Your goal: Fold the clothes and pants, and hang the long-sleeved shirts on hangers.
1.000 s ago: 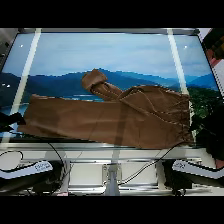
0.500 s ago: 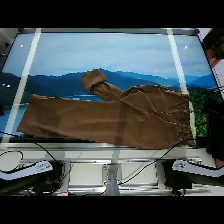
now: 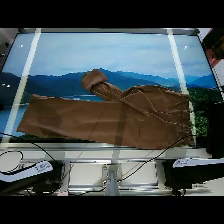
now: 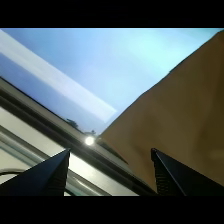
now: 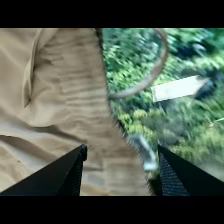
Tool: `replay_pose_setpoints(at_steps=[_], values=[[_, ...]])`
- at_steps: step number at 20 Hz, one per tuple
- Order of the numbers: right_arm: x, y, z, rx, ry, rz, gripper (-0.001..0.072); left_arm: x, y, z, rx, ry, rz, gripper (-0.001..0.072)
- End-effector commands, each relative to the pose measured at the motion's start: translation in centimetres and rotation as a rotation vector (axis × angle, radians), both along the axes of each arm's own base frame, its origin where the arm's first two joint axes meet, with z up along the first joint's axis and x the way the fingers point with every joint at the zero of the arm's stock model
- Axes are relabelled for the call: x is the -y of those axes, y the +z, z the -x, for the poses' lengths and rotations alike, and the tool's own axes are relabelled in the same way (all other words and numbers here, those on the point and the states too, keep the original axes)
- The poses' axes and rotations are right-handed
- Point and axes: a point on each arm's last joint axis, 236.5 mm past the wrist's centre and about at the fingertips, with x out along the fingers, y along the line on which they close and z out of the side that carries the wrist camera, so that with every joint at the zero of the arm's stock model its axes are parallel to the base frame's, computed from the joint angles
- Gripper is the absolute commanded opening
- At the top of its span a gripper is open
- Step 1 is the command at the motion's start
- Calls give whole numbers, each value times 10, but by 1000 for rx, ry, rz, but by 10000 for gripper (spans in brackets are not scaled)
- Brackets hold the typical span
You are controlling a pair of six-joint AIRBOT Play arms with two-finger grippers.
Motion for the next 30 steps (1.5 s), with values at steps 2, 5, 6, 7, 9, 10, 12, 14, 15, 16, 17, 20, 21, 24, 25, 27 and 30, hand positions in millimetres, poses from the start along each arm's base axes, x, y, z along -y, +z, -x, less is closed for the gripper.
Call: replay_pose_setpoints(at_steps=[2, 5, 6, 7, 9, 10, 12, 14, 15, 16, 17, 20, 21, 24, 25, 27, 30], values=[[-8, -36, -3, 28, 70, -102, 526, 35, 0, -28, 39, -49, 49, 544], [-20, -54, -2, 45, 118, -165, 525, 54, 2, -49, 63, -122, 33, 544], [-23, -58, -2, 56, 137, -181, 517, 61, 3, -57, 76, -147, 25, 544], [-27, -62, -2, 77, 162, -197, 486, 67, 4, -63, 87, -169, 19, 544], [-30, -64, 0, 104, 211, -205, 469, 78, 5, -75, 105, -210, 9, 544], [-29, -64, 0, 105, 213, -202, 470, 84, 6, -81, 117, -230, 2, 544], [-31, -59, 2, 106, 231, -217, 470, 91, 8, -90, 138, -255, -8, 544], [-38, -55, 7, 89, 241, -254, 471, 96, 9, -98, 158, -277, -18, 544], [-42, -56, 7, 90, 240, -264, 471, 99, 10, -102, 168, -286, -22, 544], [-45, -57, 6, 90, 241, -272, 471, 101, 11, -105, 176, -295, -26, 544], [-49, -58, 4, 95, 242, -273, 471, 105, 12, -108, 183, -307, -29, 545], [-63, -57, -8, 111, 267, -280, 468, 123, 13, -119, 201, -356, -33, 544], [-68, -56, -11, 117, 278, -288, 454, 131, 13, -125, 210, -377, -36, 544], [-79, -54, -18, 130, 300, -297, 270, 157, 5, -148, 247, -448, -39, 544], [-80, -54, -18, 130, 304, -297, 110, 172, -1, -160, 273, -469, -19, 545], [-81, -53, -17, 127, 307, -304, 30, 216, -10, -193, 386, -472, 91, 549], [-83, -51, -16, 123, 310, -313, 30, 282, -16, -248, 603, -387, 279, 667]])
